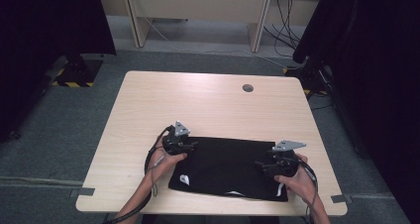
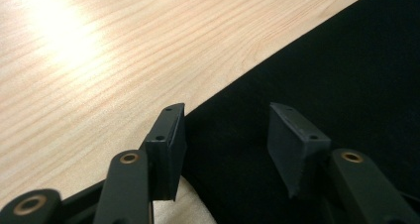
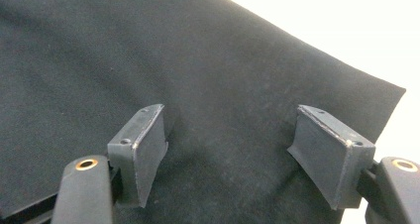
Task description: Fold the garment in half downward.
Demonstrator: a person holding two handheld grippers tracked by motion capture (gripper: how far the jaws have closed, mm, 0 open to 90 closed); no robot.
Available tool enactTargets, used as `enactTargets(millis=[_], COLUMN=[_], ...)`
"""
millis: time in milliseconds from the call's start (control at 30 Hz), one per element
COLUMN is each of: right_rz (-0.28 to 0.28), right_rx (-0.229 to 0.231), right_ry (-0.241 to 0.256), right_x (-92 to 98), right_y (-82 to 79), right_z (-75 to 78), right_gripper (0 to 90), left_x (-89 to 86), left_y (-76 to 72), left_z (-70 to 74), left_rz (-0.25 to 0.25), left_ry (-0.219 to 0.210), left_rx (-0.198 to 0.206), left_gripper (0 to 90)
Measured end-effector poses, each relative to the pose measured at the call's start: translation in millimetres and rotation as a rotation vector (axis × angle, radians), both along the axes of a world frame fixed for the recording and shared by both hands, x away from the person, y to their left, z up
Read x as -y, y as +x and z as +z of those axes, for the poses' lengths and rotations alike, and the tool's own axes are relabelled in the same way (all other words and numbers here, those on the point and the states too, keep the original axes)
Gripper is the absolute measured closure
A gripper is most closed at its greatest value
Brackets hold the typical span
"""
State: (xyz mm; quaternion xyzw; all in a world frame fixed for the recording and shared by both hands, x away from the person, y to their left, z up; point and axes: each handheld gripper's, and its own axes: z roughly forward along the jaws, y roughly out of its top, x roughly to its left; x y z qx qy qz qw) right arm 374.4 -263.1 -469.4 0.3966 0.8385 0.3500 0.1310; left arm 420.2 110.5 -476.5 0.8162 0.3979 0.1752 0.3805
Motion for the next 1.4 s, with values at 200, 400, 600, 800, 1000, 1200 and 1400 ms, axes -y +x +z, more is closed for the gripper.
enactTargets(millis=[200,400,600,800,1000,1200,1400], right_rz=[0.028,0.046,0.047,0.038,0.030,0.037,0.037], right_rx=[0.017,0.035,0.015,0.015,0.016,0.035,0.023], right_ry=[0.058,0.020,-0.019,-0.042,-0.047,-0.018,-0.036], right_x=[0.1,-5.2,-1.6,8.1,9.4,5.0,2.5], right_y=[-13.5,-29.6,-41.4,-48.9,-50.1,-51.7,-51.9], right_z=[12.1,13.6,6.3,-0.1,1.1,3.5,-2.3], right_gripper=[29.6,29.5,29.5,29.3,29.4,27.8,24.3], left_x=[-1.8,9.7,10.1,4.4,-3.4,-16.0,-23.5], left_y=[-22.4,-60.8,-78.9,-83.9,-87.7,-100.4,-107.4], left_z=[19.8,27.7,15.3,3.1,9.8,10.6,6.5], left_rz=[-0.002,-0.093,-0.114,-0.099,-0.094,-0.086,-0.085], left_ry=[-0.082,-0.095,0.058,0.081,-0.011,-0.060,-0.080], left_rx=[0.003,-0.008,0.026,0.028,0.008,-0.015,-0.030], left_gripper=[29.0,24.0,26.9,27.3,22.6,16.0,13.2])
